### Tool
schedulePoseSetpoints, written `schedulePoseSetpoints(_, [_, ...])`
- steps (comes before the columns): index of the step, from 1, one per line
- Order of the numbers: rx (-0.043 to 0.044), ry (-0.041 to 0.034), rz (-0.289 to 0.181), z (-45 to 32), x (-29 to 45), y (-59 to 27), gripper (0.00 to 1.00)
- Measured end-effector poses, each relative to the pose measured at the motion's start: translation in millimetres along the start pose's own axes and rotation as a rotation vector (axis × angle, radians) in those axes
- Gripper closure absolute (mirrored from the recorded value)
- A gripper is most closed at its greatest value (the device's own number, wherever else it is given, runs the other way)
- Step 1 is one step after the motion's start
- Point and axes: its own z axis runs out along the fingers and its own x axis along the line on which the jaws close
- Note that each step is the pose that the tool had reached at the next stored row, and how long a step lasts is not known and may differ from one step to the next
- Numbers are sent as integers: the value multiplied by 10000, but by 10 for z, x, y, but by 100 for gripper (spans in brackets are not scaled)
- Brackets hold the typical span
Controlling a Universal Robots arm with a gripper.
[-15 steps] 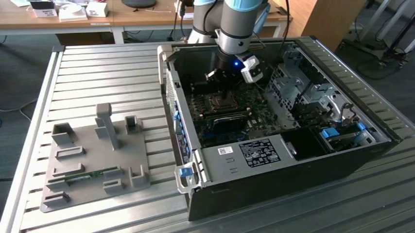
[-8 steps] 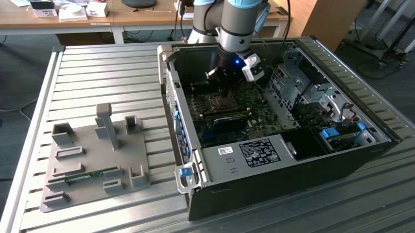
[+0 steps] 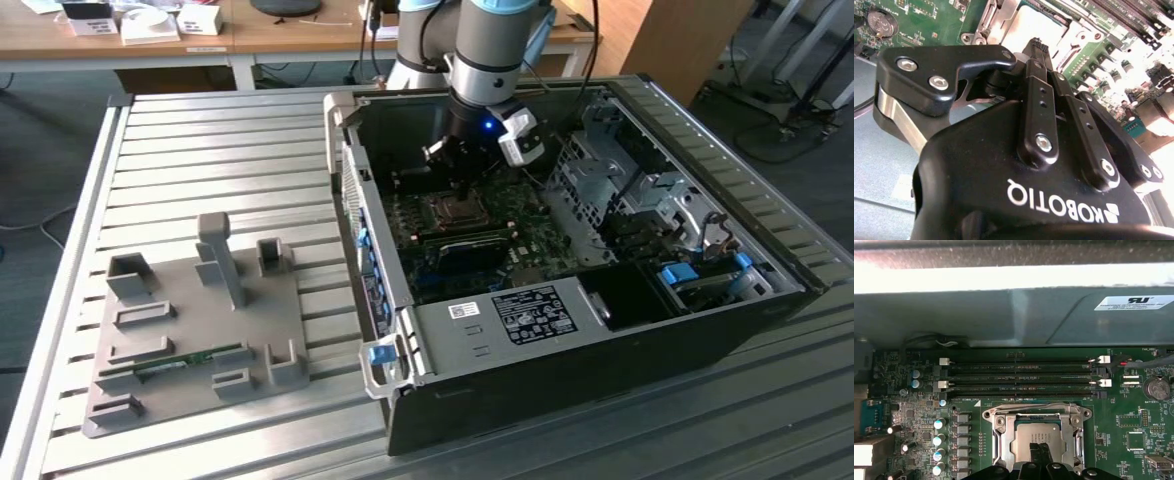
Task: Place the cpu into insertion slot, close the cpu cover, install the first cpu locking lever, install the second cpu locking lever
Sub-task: 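Install the second cpu locking lever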
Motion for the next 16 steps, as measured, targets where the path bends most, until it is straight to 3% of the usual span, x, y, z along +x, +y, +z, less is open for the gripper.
schedulePoseSetpoints(8, [3,1,0,-16,0,1,89])
schedulePoseSetpoints(16, [0,0,0,-105,-5,6,89])
